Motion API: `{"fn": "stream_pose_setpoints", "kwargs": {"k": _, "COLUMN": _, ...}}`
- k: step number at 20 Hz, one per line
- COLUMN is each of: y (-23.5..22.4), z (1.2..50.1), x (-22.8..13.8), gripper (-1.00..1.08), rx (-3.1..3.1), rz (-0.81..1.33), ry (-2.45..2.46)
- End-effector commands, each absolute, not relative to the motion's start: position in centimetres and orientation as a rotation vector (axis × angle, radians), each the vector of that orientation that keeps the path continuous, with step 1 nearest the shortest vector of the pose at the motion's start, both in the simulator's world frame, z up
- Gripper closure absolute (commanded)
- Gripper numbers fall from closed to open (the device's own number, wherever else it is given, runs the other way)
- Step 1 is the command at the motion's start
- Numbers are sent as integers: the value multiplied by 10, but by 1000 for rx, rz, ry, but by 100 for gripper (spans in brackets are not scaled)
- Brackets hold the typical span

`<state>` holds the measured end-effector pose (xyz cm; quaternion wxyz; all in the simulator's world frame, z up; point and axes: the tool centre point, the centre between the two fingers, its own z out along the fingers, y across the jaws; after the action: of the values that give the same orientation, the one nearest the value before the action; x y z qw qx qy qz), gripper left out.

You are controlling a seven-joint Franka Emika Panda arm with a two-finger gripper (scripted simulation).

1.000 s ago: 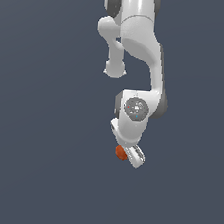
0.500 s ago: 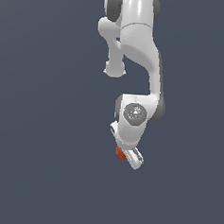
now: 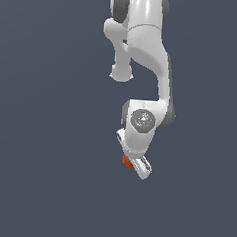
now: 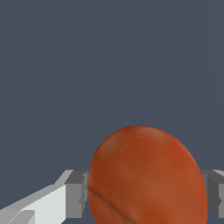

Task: Pick up the object and move it to a goal position.

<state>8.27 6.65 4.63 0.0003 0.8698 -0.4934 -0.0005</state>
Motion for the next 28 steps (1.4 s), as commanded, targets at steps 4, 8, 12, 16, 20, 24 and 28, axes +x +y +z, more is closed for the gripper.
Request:
{"fn": "stream_pose_setpoints", "kwargs": {"k": 4, "y": 66, "z": 47, "x": 80, "gripper": 108, "rx": 2732, "rz": -2, "ry": -1550}}
{"fn": "stream_pose_setpoints", "kwargs": {"k": 8, "y": 64, "z": 50, "x": 74, "gripper": 108, "rx": 2732, "rz": -2, "ry": -1550}}
{"fn": "stream_pose_setpoints", "kwargs": {"k": 12, "y": 60, "z": 54, "x": 63, "gripper": 108, "rx": 2732, "rz": -2, "ry": -1550}}
{"fn": "stream_pose_setpoints", "kwargs": {"k": 16, "y": 55, "z": 60, "x": 48, "gripper": 108, "rx": 2732, "rz": -2, "ry": -1550}}
{"fn": "stream_pose_setpoints", "kwargs": {"k": 20, "y": 49, "z": 68, "x": 28, "gripper": 108, "rx": 2733, "rz": -2, "ry": -1550}}
{"fn": "stream_pose_setpoints", "kwargs": {"k": 24, "y": 42, "z": 77, "x": 6, "gripper": 108, "rx": 2733, "rz": -2, "ry": -1550}}
{"fn": "stream_pose_setpoints", "kwargs": {"k": 28, "y": 34, "z": 86, "x": -18, "gripper": 108, "rx": 2733, "rz": -2, "ry": -1550}}
